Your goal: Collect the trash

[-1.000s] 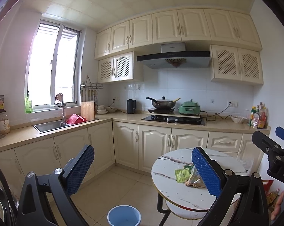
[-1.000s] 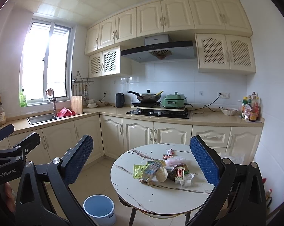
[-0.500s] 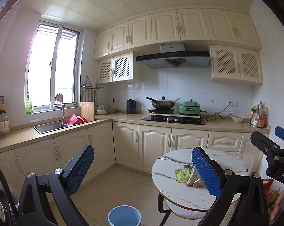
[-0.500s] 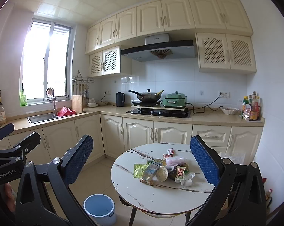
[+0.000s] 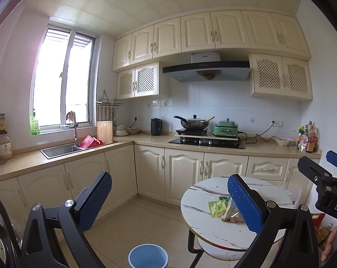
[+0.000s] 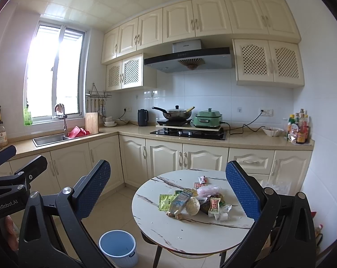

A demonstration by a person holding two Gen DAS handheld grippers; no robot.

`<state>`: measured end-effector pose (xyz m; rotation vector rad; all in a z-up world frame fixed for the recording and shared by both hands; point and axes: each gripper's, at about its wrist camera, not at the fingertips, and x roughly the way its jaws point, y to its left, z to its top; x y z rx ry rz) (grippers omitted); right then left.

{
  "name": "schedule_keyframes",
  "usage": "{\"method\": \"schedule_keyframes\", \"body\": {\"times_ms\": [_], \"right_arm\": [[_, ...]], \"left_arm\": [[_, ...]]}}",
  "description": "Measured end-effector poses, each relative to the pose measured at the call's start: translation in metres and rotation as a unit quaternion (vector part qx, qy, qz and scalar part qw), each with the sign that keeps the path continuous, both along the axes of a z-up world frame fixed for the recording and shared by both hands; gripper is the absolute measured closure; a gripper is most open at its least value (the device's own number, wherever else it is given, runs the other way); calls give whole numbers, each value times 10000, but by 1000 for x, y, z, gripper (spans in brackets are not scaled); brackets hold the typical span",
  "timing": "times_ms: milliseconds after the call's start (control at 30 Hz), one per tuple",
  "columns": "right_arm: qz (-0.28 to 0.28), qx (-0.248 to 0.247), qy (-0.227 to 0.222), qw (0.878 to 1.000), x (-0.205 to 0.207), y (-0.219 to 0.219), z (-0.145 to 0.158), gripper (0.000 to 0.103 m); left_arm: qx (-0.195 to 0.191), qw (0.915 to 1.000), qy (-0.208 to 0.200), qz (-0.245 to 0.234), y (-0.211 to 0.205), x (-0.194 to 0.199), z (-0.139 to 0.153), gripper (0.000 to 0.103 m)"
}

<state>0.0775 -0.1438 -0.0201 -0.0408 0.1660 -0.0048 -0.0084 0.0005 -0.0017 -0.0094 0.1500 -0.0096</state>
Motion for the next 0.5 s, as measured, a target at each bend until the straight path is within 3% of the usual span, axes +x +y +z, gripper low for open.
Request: {"method": "schedule_keyframes", "body": {"times_ms": [500], "right_arm": [[-18, 35, 26, 10000, 8, -2, -4, 0]], "left_arm": [[113, 9999, -31, -16, -7, 16, -6, 1]]}}
